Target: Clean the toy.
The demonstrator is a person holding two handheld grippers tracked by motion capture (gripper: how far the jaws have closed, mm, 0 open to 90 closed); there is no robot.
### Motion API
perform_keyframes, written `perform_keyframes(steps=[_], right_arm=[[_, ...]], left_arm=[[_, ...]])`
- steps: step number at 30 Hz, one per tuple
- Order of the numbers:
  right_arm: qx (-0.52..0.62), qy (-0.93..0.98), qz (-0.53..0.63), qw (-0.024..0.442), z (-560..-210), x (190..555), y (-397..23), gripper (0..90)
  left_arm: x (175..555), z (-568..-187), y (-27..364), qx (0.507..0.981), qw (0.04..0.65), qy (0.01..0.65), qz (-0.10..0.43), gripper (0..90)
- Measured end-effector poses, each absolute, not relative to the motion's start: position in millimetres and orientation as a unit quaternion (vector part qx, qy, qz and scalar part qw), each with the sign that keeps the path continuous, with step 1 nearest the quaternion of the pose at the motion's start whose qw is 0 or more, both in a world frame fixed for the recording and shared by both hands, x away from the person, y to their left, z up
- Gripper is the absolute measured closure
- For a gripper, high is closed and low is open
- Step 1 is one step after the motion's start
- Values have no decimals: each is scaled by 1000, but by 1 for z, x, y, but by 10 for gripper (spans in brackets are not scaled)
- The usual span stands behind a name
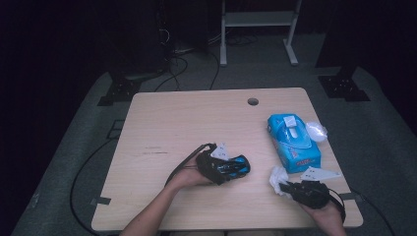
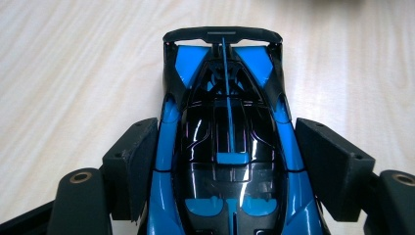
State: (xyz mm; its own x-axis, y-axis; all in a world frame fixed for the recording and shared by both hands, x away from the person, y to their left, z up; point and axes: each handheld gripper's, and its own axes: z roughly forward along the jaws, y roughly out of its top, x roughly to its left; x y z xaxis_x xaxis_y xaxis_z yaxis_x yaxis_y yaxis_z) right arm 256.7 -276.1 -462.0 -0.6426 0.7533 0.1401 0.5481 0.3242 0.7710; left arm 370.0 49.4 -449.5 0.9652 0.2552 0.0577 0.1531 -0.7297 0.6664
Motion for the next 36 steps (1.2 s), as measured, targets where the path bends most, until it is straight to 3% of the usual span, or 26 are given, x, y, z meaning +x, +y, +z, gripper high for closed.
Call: perform_keyframes(steps=[5, 10, 22, 36], right_arm=[[410, 811, 400, 122, -468, 261, -279, 803], [417, 810, 394, 118, -472, 264, -281, 654], [414, 798, 419, 125, -467, 262, -281, 496], [409, 788, 441, 129, -459, 260, -282, 451]], left_arm=[[380, -454, 50, 929, 342, 123, 72, 265], [384, -461, 51, 932, 333, 125, 63, 262], [382, -456, 61, 916, 365, 149, 72, 154], [366, -441, 103, 899, 392, 166, 102, 137]])
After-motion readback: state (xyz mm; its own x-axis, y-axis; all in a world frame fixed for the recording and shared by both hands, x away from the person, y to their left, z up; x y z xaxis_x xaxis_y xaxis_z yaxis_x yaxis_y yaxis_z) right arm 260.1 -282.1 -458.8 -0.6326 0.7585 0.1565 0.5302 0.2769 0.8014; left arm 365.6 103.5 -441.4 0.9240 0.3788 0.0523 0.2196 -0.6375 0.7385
